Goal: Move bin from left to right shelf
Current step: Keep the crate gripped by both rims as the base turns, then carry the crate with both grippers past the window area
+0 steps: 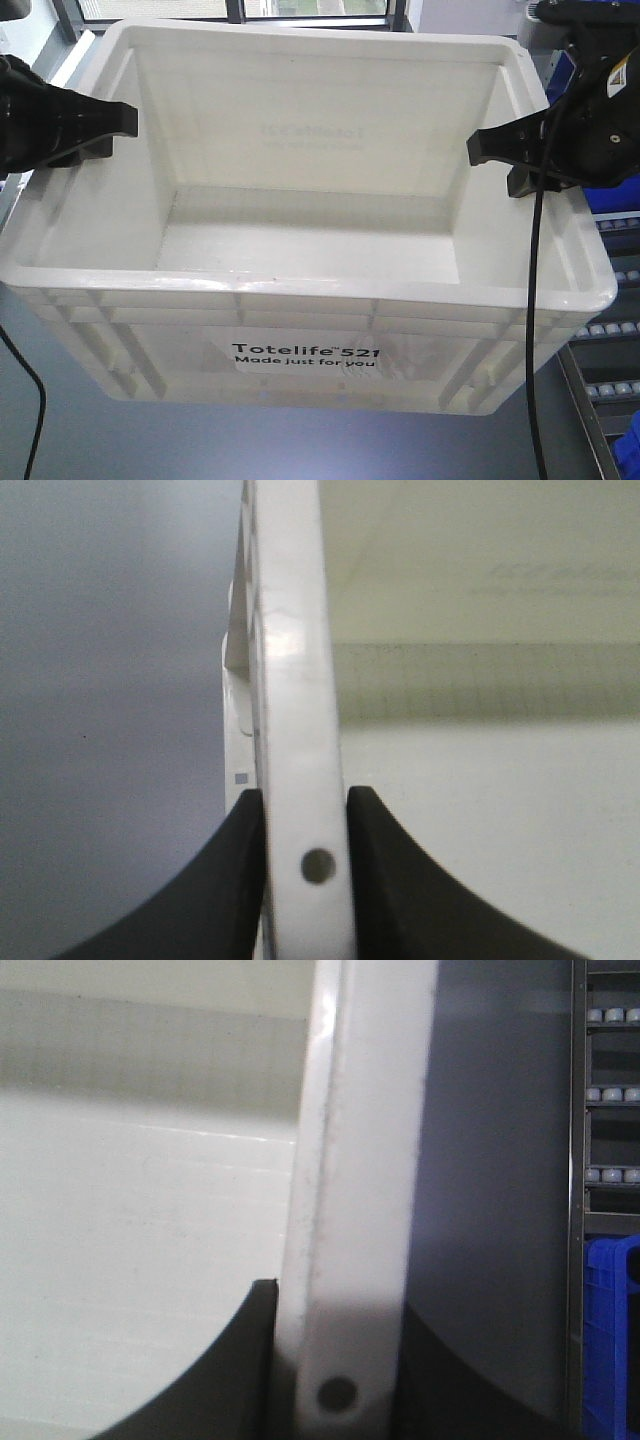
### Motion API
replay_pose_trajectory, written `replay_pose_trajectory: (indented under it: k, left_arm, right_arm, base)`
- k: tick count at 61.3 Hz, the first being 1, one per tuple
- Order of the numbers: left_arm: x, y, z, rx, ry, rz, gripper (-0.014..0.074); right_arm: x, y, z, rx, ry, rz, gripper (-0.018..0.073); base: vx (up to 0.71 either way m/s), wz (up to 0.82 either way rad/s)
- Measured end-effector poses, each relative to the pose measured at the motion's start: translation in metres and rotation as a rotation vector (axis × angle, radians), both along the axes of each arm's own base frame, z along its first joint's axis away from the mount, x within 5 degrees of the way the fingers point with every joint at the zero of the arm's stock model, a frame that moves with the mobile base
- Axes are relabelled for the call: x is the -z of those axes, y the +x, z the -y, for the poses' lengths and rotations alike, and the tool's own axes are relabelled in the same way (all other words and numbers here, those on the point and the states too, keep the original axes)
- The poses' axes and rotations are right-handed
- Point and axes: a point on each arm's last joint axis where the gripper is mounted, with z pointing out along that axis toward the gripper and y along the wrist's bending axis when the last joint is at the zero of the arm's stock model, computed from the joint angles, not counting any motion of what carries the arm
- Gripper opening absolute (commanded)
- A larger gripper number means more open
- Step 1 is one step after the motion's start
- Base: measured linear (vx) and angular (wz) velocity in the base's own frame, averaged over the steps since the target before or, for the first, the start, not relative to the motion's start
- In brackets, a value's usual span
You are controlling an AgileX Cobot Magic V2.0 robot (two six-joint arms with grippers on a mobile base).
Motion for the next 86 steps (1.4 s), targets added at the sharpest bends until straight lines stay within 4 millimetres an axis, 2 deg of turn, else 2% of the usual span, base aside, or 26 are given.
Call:
replay_pose_trajectory:
  k: [86]
  left_arm:
    - [0.0, 0.0, 0.0, 0.0, 0.0, 0.0, 0.0099]
  right_arm:
    - [0.0, 0.0, -0.0001, 0.0, 0.001, 0.0, 0.0024]
  base:
    - [0.15, -0.01]
